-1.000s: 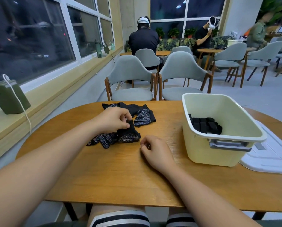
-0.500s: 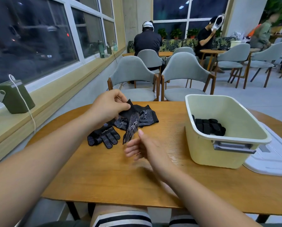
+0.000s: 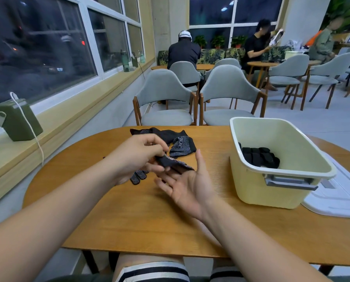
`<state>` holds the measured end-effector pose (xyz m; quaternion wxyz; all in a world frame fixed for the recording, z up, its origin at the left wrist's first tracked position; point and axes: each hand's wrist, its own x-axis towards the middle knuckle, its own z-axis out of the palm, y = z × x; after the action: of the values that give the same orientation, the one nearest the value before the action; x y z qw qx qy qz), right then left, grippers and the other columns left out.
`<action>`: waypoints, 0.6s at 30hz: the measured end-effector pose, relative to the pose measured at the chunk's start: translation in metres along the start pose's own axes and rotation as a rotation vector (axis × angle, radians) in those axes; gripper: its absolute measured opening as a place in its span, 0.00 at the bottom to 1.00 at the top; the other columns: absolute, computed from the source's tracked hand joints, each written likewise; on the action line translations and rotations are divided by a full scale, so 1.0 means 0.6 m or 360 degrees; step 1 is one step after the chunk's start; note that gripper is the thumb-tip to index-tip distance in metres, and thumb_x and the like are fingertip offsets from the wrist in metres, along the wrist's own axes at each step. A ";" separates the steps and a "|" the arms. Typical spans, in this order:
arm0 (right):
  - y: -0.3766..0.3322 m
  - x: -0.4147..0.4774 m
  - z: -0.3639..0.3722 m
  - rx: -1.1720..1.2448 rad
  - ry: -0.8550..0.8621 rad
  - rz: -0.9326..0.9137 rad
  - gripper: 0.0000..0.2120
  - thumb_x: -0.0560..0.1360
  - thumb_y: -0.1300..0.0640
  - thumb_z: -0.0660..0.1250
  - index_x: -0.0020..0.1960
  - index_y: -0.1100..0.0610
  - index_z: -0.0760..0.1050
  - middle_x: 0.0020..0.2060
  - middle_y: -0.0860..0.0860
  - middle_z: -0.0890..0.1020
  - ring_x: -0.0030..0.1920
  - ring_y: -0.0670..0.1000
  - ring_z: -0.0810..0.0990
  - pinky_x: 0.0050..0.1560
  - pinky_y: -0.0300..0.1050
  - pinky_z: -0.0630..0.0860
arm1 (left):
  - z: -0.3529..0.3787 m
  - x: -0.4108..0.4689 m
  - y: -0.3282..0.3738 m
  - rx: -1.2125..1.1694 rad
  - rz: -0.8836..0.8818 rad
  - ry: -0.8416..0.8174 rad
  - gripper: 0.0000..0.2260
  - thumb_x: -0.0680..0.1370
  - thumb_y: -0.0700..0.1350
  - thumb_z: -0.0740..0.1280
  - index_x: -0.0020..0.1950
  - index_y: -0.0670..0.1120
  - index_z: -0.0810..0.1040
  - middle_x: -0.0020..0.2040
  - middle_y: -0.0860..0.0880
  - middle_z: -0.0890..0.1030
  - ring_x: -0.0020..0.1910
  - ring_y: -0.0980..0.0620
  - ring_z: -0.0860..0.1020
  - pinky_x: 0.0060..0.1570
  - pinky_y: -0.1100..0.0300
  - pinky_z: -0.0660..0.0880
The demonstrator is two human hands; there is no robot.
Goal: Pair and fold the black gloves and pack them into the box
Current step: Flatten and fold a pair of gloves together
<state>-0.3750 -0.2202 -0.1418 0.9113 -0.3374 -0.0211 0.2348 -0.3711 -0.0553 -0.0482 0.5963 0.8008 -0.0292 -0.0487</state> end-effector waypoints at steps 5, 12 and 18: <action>-0.033 0.019 -0.025 -0.0003 0.0041 -0.0020 0.44 0.81 0.25 0.53 0.78 0.60 0.74 0.72 0.63 0.80 0.75 0.63 0.76 0.82 0.62 0.64 | 0.017 -0.026 -0.037 -0.0004 -0.0147 -0.0146 0.07 0.81 0.34 0.66 0.50 0.41 0.83 0.42 0.42 0.86 0.40 0.45 0.88 0.35 0.60 0.84; -0.051 0.026 -0.042 -0.0087 0.0138 0.0051 0.48 0.80 0.24 0.56 0.76 0.65 0.74 0.68 0.67 0.81 0.73 0.66 0.78 0.77 0.61 0.71 | 0.044 -0.052 -0.094 0.0052 -0.0309 -0.0305 0.07 0.83 0.37 0.67 0.51 0.42 0.86 0.45 0.45 0.87 0.45 0.43 0.88 0.36 0.55 0.83; -0.052 0.026 -0.059 -0.0225 0.0173 0.0144 0.49 0.79 0.23 0.58 0.73 0.67 0.77 0.69 0.68 0.80 0.72 0.66 0.79 0.77 0.63 0.71 | 0.061 -0.071 -0.134 0.0135 -0.0371 -0.0420 0.08 0.83 0.38 0.67 0.53 0.43 0.86 0.41 0.43 0.85 0.40 0.44 0.87 0.30 0.60 0.80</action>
<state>-0.3411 -0.2550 -0.1515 0.8735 -0.4139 0.0271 0.2550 -0.4186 -0.0624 -0.1338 0.5434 0.8098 -0.0162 -0.2209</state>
